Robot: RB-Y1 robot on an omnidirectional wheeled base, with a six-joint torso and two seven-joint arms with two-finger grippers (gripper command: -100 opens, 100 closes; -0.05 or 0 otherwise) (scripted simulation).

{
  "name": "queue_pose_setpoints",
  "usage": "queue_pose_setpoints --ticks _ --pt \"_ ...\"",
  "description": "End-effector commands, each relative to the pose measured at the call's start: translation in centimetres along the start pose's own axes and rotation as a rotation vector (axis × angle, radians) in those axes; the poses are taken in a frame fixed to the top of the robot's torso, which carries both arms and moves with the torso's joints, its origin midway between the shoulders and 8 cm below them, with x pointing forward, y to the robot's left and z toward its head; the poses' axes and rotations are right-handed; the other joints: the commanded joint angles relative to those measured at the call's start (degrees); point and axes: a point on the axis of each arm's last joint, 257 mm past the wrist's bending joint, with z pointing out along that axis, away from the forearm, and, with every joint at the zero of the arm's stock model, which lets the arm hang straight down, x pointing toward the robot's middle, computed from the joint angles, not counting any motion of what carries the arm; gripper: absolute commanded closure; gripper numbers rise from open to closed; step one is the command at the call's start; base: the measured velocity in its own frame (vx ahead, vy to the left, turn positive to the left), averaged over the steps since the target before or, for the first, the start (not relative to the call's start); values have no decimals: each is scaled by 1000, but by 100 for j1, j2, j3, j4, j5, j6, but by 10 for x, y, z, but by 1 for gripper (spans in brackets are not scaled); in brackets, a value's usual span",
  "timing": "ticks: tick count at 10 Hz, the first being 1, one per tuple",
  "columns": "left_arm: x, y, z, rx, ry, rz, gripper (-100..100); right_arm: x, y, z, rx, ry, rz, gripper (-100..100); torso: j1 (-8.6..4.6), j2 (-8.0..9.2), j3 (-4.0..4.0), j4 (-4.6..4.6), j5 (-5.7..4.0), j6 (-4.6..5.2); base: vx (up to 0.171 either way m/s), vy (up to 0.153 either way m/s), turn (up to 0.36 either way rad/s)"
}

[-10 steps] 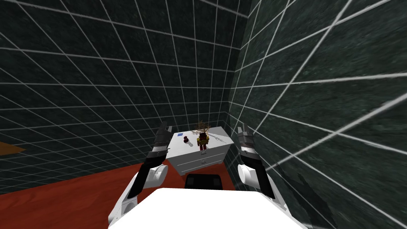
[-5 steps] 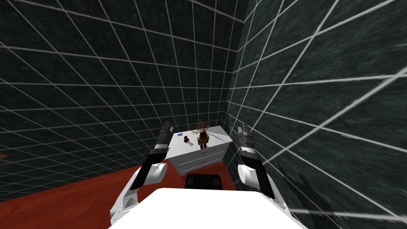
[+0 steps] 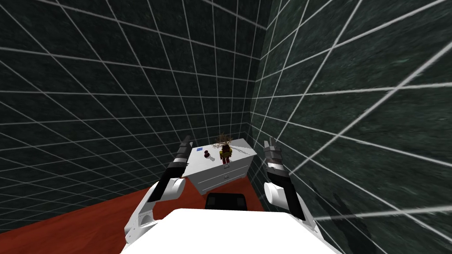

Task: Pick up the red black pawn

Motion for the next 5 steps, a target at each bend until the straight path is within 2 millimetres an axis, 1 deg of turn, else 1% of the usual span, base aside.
queue_pose_setpoints --ticks 1,4,5 --pt "1 14 2 -46 3 5 -100 0 0 0 0 0 0 0 0 0 0 0 0 0 -30 37 -64" --pt "-5 37 9 -123 1 21 -100 0 0 0 0 0 0 0 2 -1 0 0 1 -2 -41 44 -96" --pt "-4 45 8 -154 4 21 -100 0 0 0 0 0 0 0 4 1 1 0 1 0 -33 46 -75"
